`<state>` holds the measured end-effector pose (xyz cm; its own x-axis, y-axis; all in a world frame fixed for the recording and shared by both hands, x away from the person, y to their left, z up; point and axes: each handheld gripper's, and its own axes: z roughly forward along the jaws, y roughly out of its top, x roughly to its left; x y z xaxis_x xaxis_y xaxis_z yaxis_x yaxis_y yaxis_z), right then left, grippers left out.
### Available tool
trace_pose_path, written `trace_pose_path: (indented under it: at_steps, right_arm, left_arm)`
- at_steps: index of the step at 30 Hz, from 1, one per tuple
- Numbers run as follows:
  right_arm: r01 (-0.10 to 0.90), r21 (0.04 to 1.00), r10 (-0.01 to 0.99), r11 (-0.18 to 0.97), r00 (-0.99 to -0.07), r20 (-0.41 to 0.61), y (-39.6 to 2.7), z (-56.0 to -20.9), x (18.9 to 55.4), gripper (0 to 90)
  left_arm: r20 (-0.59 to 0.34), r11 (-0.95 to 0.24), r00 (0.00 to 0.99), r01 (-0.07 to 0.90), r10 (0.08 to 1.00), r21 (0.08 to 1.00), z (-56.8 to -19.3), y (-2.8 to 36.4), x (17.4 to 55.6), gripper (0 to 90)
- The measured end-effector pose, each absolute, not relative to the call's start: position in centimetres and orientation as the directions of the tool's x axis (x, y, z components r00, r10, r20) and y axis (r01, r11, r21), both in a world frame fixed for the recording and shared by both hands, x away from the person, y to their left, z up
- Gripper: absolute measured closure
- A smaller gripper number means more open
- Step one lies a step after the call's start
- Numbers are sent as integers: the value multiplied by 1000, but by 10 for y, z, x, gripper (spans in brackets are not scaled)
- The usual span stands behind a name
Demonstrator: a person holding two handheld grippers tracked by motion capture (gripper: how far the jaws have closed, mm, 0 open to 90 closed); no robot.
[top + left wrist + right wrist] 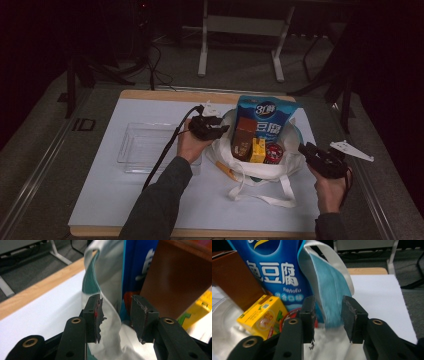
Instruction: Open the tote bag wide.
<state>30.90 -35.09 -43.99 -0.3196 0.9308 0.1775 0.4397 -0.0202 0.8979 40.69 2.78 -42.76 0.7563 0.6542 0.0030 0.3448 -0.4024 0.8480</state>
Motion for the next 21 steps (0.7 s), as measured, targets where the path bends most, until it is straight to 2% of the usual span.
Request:
trace_pose_path:
  at_steps: [5, 8, 15, 21]
  right_arm:
    - [451, 893, 935, -10, -312, 168, -347, -441, 321, 821]
    - [460, 888, 939, 8, -308, 151, -345, -443, 326, 869]
    - [523, 852, 940, 8, -294, 172, -344, -465, 339, 876]
    - [567, 824, 941, -4, -276, 195, -344, -485, 342, 877]
  left_arm:
    - [63, -447, 751, 321, 657, 835, -427, 20, 409, 797]
    - [51, -458, 754, 343, 655, 820, -433, 15, 413, 864]
    - [50, -510, 758, 387, 651, 768, -454, 3, 419, 890]
    - [48, -515, 753, 400, 656, 758, -460, 1, 418, 894]
